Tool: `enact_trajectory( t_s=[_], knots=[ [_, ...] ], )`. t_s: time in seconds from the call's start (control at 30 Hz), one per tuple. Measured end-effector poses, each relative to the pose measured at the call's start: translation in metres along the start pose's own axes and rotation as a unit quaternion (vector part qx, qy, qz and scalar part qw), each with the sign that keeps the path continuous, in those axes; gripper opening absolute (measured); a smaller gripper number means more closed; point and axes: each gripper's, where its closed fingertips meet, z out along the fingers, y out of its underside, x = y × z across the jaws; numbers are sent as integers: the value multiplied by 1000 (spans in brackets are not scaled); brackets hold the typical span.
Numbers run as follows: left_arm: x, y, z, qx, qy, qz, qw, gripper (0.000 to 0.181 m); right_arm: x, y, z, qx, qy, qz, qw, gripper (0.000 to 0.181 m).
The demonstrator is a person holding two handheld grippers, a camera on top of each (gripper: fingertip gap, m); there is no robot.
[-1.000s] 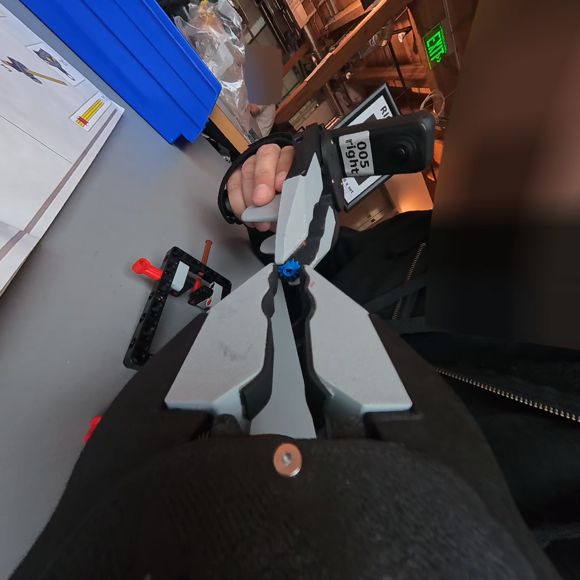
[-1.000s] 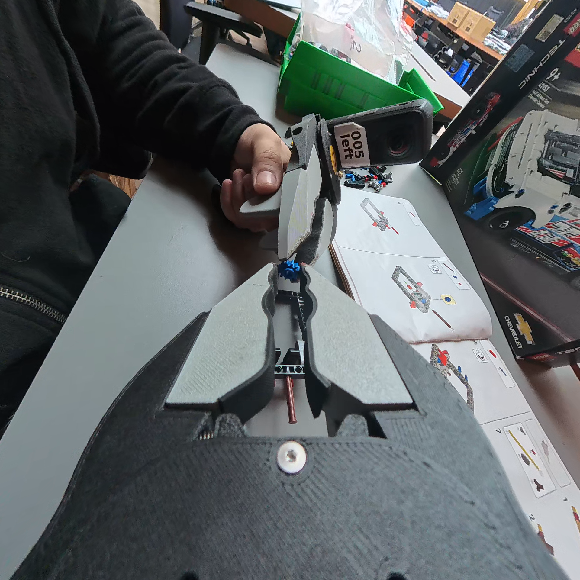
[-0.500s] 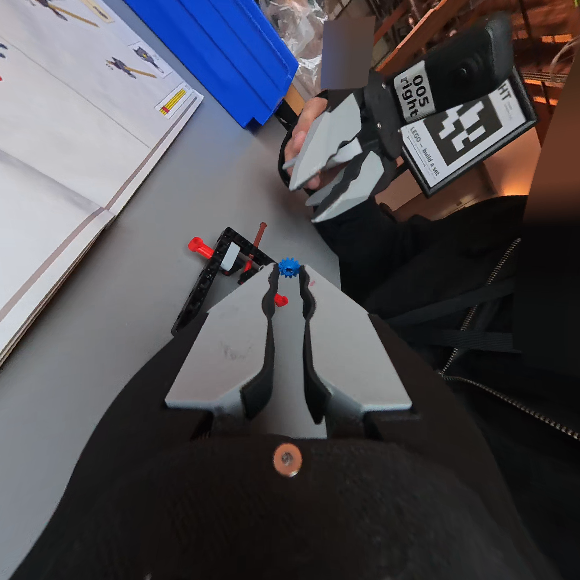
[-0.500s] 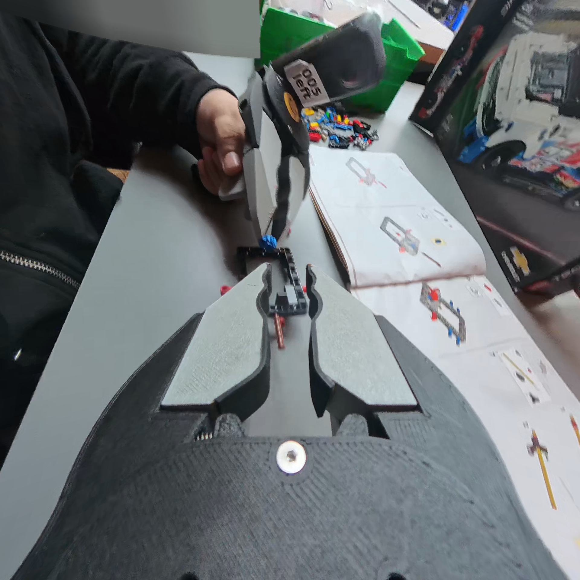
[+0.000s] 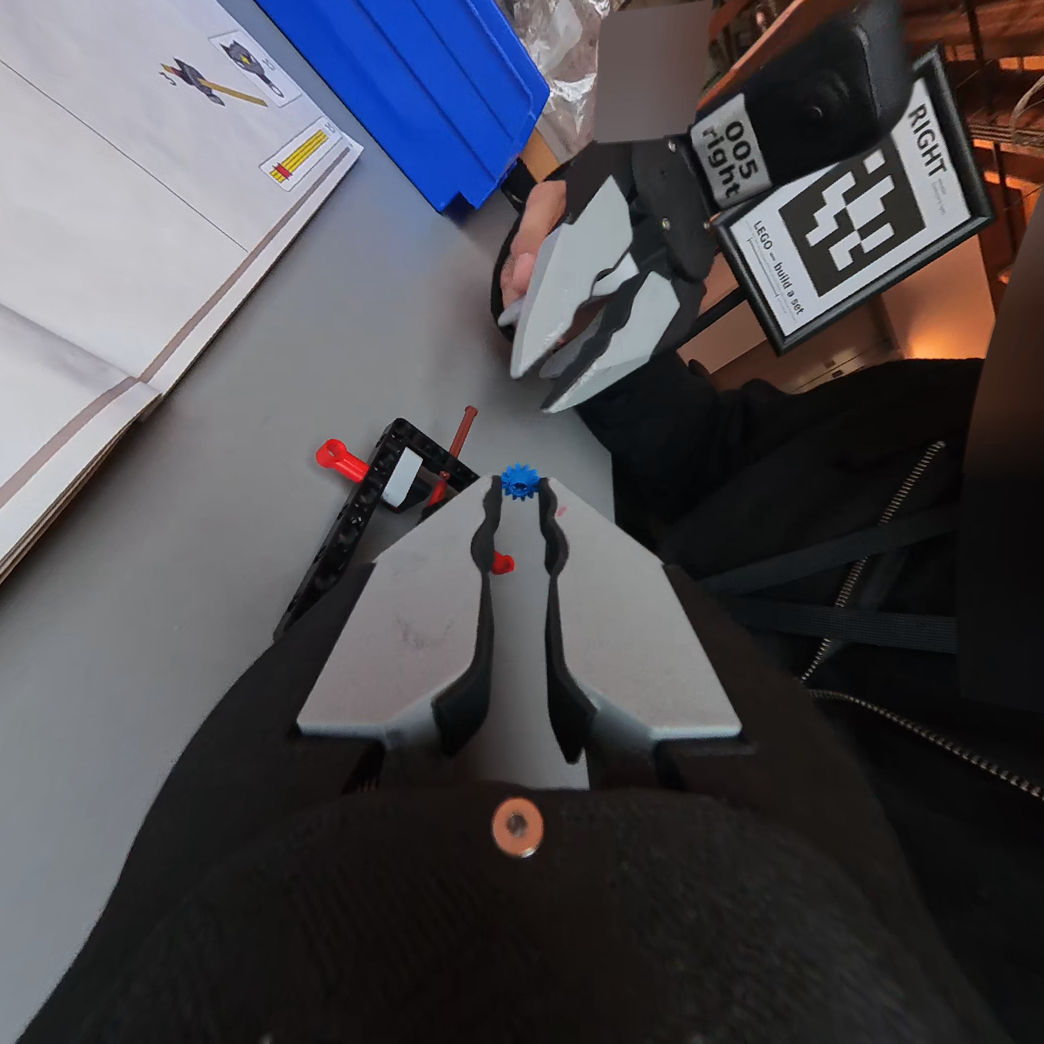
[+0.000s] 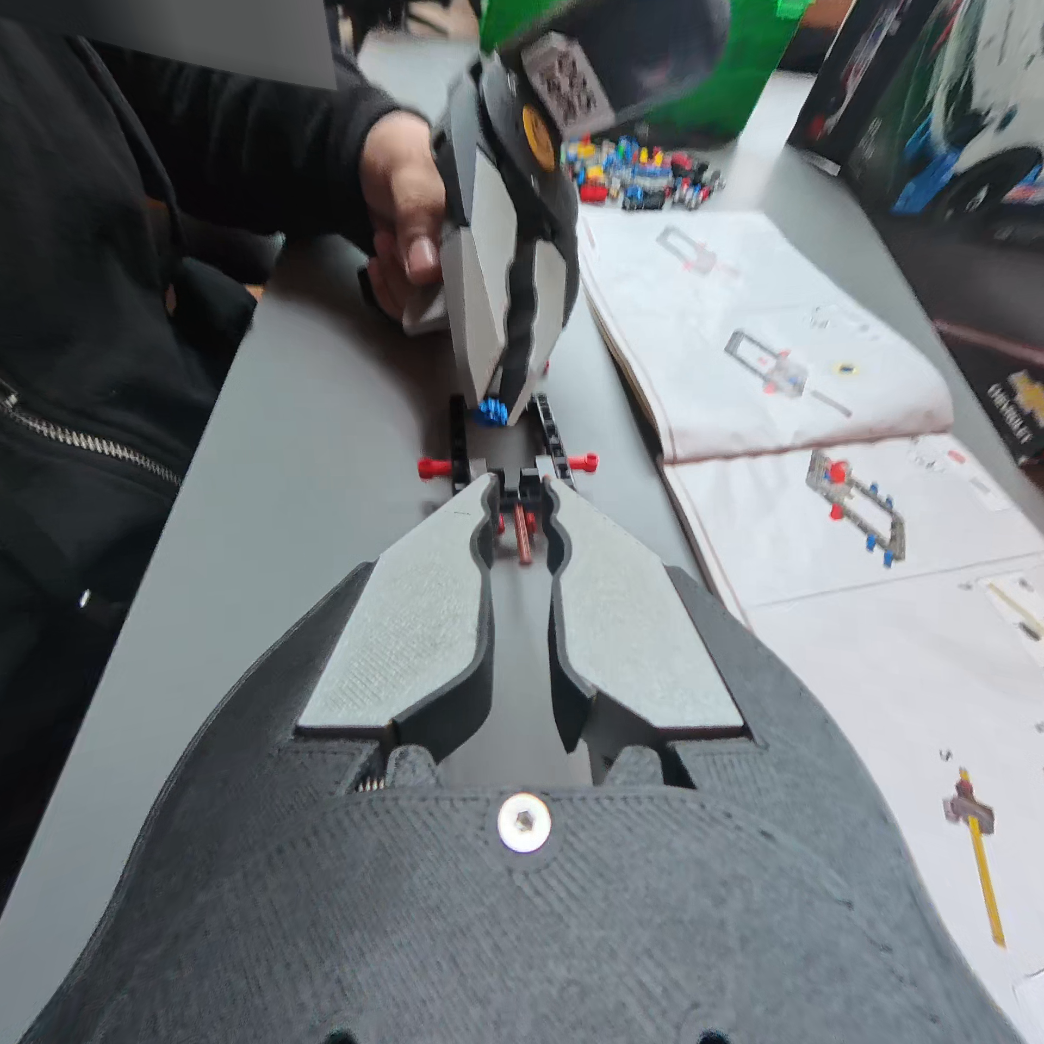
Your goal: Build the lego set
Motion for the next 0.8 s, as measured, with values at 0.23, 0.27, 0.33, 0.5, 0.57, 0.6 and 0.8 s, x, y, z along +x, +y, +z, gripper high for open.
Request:
enact_trajectory(
  t_s=[0.23,0.27,0.33,0.5,0.57,0.6,0.8],
  knots=[
    [11,-8,0,37,45,-22,998,11,-12,-17,20,2,30,-62,998,15],
    [12,-9,0,41,50,-26,998,11,-11,-18,21,-1,43,-75,996,14],
    [14,-9,0,45,59,-31,997,11,-13,-20,25,-3,51,-90,995,14],
    [13,-10,2,44,51,-25,997,11,-12,-19,28,-15,69,-114,991,10],
    [12,-9,3,42,49,-22,998,11,-12,-18,28,-17,73,-118,990,10],
    [12,-9,3,40,47,-23,998,11,-12,-17,29,-17,74,-120,990,10],
    [1,-8,-1,28,-1,8,1000,18,-9,-9,31,-40,82,-127,988,10]
  ],
)
